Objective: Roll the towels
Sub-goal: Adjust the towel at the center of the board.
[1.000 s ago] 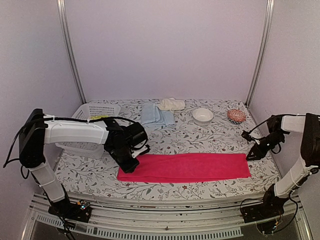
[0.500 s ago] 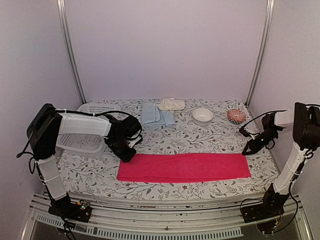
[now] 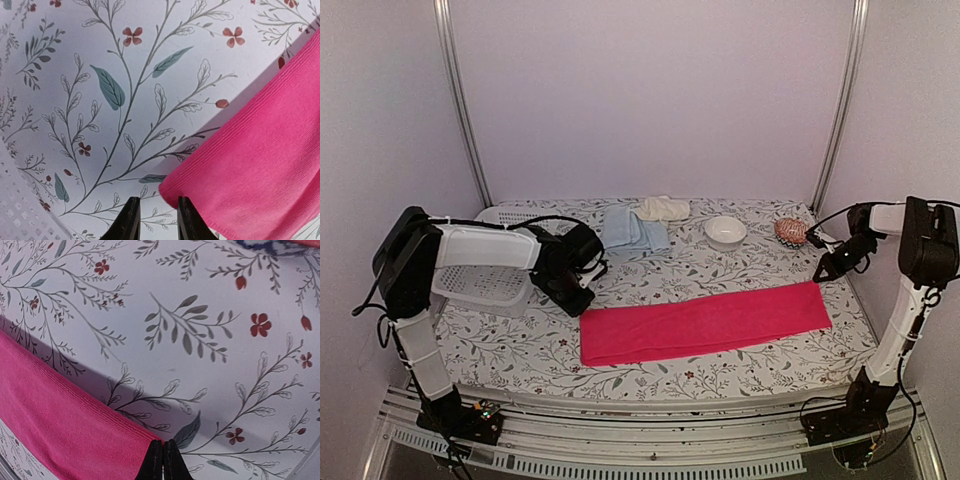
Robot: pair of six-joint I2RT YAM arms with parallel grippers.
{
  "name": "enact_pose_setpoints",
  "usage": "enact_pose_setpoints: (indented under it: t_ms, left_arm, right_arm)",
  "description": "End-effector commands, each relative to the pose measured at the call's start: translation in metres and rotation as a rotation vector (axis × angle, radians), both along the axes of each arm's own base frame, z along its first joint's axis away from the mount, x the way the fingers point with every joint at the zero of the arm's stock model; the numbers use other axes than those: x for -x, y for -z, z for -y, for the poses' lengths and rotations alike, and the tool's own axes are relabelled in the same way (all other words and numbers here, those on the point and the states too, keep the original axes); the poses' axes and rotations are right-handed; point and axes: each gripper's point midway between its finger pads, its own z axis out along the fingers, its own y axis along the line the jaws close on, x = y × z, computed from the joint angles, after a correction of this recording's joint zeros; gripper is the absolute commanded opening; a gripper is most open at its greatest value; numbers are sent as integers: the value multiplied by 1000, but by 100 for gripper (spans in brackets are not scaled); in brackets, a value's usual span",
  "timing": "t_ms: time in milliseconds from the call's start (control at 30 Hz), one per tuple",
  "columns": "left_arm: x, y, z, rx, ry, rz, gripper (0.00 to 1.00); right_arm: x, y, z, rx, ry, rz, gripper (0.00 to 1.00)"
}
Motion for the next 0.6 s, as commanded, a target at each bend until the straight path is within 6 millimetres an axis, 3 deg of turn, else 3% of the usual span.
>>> enact_pose_setpoints:
  t_ms: [0, 67, 133, 200, 267, 367, 567]
  left_arm:
    - [-9, -29, 17, 88, 68, 89, 29]
    - [1, -39, 32, 135, 142, 115, 30]
    - [18, -47, 49, 182, 229, 109, 30]
    - [34, -45, 58, 182, 294, 88, 30]
    - [53, -40, 65, 165, 366, 56, 30]
    - [77, -29, 68, 112, 437, 12, 30]
    - [106, -17, 60, 17, 495, -70, 30]
  right_arm:
    - [-22, 10, 21, 66, 75, 3, 3]
    - [-24, 8, 18, 49, 83, 7, 6]
    - [-21, -6, 12, 14, 83, 25, 16]
    - [-14, -23, 7, 6, 81, 59, 27]
    - [-3, -37, 5, 16, 74, 86, 30]
    - [26, -45, -4, 19, 26, 83, 31]
    - [107, -23, -19, 56, -149, -3, 32]
